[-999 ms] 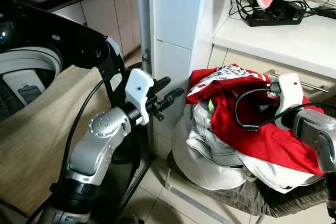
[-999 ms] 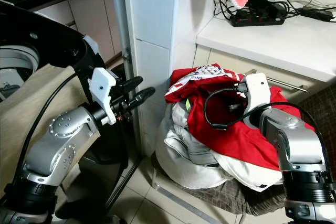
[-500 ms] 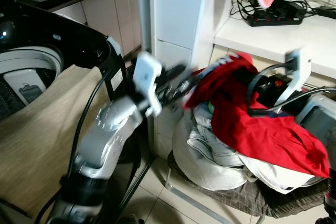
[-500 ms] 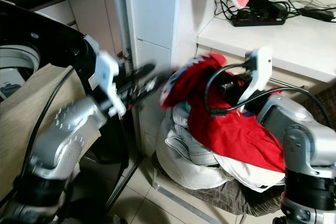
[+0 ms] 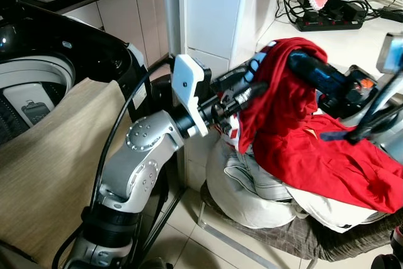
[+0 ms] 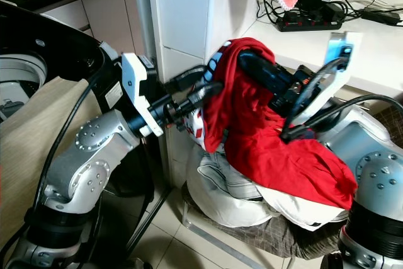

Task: Clothes washing

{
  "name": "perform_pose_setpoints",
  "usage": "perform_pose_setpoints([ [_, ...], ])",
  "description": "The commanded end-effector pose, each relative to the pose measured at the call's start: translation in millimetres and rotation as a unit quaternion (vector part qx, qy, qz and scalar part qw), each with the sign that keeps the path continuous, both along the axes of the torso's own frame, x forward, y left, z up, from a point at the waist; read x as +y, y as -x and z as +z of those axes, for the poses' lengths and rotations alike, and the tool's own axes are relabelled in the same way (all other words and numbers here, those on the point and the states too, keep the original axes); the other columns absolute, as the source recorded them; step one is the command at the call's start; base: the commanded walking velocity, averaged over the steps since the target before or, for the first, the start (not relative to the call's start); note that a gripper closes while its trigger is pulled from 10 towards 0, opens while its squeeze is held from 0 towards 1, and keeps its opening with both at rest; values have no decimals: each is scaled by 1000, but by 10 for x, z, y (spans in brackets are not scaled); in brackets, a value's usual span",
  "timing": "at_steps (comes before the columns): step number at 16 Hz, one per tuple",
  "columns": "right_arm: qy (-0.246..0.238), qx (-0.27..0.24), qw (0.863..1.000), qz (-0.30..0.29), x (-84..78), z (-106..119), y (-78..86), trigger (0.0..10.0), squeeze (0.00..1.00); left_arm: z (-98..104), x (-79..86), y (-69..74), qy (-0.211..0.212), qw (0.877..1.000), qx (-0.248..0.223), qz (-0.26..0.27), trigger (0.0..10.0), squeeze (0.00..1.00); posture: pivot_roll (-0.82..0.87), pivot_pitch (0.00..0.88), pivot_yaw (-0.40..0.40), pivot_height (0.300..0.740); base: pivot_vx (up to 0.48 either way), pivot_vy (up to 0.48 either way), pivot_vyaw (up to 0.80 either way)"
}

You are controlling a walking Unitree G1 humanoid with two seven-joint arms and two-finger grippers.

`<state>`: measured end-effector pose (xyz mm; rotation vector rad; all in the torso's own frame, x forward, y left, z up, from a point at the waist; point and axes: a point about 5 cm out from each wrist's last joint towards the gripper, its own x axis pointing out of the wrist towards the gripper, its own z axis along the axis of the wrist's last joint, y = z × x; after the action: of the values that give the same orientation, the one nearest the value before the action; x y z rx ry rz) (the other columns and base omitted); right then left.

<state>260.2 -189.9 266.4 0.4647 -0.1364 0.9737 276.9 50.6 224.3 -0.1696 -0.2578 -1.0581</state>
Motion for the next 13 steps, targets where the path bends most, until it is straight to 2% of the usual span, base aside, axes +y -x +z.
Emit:
perform_pose_setpoints([
  [1, -8, -23, 1000, 11, 18, 107, 39, 0, 0, -22, -39, 32, -2, 1000, 5, -11, 10000, 0, -133, 0, 7, 740, 0, 0, 0],
  [4, -9, -15, 1000, 16, 65, 97, 48, 0, 0, -51, -75, -15, -6, 1000, 3, 19, 10000, 0, -134, 0, 7, 740, 0, 0, 0],
  [5, -9, -15, 1000, 17, 66, 98, 46, 0, 0, -50, -78, -15, -6, 1000, 3, 17, 4431, 0, -133, 0, 7, 740, 0, 0, 0],
  [6, -7, -13, 1000, 17, 70, 96, 43, 0, 0, -57, -79, -20, -9, 1000, 8, 16, 0, 0, -134, 0, 8, 740, 0, 0, 0],
  [8, 0, -9, 1000, 17, 89, 80, 44, 0, 0, -111, -73, -65, -32, 999, 20, 37, 0, 0, -135, 0, 9, 740, 0, 0, 0],
  [11, 3, -5, 1000, 18, 110, 65, 47, 0, 0, -107, -51, -151, -35, 996, 20, 79, 0, 0, -135, 0, 9, 740, 0, 0, 0],
  [13, 5, -3, 1000, 18, 116, 60, 42, 0, 0, -97, -60, -135, -23, 997, 23, 64, 0, 0, -131, 0, 8, 740, 0, 0, 0],
])
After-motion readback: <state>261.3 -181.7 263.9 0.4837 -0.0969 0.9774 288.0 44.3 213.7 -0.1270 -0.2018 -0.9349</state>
